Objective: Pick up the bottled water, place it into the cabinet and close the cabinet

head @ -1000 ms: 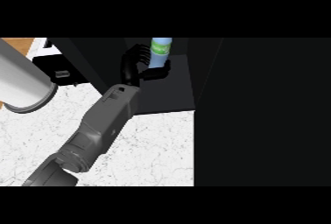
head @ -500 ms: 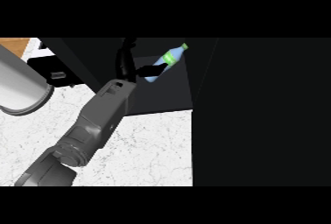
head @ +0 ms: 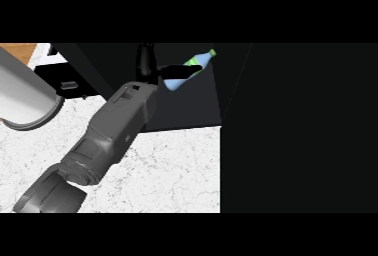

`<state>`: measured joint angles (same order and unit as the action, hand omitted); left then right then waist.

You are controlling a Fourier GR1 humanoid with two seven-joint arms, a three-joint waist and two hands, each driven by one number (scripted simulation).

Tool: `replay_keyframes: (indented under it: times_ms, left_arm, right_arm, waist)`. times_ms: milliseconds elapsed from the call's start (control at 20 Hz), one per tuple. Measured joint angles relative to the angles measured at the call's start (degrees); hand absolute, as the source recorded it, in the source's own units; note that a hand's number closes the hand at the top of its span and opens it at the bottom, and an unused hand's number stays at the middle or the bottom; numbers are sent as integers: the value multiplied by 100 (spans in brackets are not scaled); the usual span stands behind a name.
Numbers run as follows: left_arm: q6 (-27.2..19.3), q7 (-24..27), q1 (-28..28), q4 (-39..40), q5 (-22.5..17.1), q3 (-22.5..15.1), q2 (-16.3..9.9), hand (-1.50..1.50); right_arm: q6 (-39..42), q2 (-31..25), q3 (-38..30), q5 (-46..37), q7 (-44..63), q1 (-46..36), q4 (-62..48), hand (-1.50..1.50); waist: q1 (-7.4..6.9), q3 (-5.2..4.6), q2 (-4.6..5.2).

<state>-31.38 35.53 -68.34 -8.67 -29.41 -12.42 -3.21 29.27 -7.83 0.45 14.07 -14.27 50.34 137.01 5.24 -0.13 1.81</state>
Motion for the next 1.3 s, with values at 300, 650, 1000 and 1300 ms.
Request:
replay_keyframes:
  times_ms: [300,650,1000,1300]
  left_arm:
    - [669,364,38,-220,-122,202,138,-150]
    - [815,392,302,-628,-183,162,275,-150]
    - [864,289,1126,-1610,-423,-348,312,-150]
    - [1204,188,2088,-2836,-730,-976,319,-150]
  right_arm:
    - [15,18,56,31,57,54,16,-150]
    - [-5,102,153,53,110,272,75,-150]
    - [-94,253,384,33,178,276,73,-150]
    - [-278,280,510,-4,370,130,86,-150]
  waist:
    - [-166,4,-68]
    - [-302,8,-151]
    - [-395,9,-201]
    - [-482,8,-215]
